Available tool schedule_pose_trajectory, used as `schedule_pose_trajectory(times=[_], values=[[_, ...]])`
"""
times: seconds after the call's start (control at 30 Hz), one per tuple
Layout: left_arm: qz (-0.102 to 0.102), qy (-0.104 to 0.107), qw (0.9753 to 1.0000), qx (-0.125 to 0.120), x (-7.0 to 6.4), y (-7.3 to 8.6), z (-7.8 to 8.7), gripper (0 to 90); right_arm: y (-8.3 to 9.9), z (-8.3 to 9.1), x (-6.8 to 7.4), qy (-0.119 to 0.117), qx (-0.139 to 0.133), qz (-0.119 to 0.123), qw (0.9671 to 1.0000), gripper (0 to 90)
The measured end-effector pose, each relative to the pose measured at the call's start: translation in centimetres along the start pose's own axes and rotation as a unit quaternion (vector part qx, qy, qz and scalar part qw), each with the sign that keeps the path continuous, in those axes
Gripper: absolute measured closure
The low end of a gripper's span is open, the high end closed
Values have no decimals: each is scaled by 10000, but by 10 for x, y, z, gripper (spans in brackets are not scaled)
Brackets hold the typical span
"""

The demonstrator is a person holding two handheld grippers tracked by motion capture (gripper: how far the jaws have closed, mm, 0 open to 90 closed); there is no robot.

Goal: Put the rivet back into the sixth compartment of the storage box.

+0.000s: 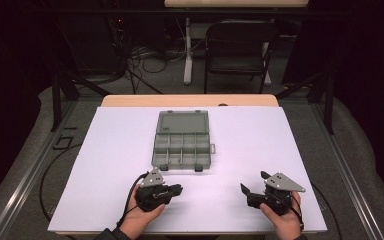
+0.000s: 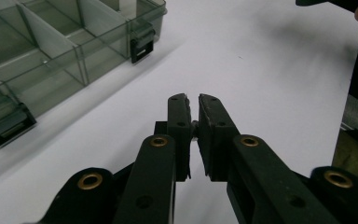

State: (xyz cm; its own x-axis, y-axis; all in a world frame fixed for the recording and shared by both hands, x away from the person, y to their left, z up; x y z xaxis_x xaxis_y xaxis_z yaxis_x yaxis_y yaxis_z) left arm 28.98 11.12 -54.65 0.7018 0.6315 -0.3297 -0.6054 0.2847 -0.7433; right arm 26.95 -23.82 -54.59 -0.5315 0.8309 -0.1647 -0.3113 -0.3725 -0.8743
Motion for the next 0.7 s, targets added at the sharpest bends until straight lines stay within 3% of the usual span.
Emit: schedule_pose_trajectory(times=[0.1, 0.43, 0.53, 0.7], values=[[98, -25, 9999, -79, 4, -3, 2, 837, 0, 0, 0, -4, -9, -5, 10000, 170], [116, -142, 9993, -321, 14, -19, 10, 837, 0, -1, 0, 19, 8, 6, 10000, 170], [248, -151, 9987, -427, 18, -25, 10, 837, 0, -2, 0, -1, 21, 5, 10000, 170], [298, -188, 9981, -514, 22, -36, 9, 837, 0, -2, 1, 8, 19, 16, 10000, 170]])
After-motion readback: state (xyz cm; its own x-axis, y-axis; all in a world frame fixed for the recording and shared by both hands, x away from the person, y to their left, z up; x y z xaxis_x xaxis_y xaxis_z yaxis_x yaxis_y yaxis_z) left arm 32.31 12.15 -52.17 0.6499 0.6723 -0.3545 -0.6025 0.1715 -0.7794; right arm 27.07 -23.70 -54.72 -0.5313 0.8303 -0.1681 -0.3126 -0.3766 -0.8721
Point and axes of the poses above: each handheld gripper's, and its own axes: z roughly backward along the jaws, y roughly out of its underside, x roughly to its left, the point moved 2 cm from there along -z, roughly forward along the jaws, and after that the axes turned 11 degrees about z, right-handed, at the moved point
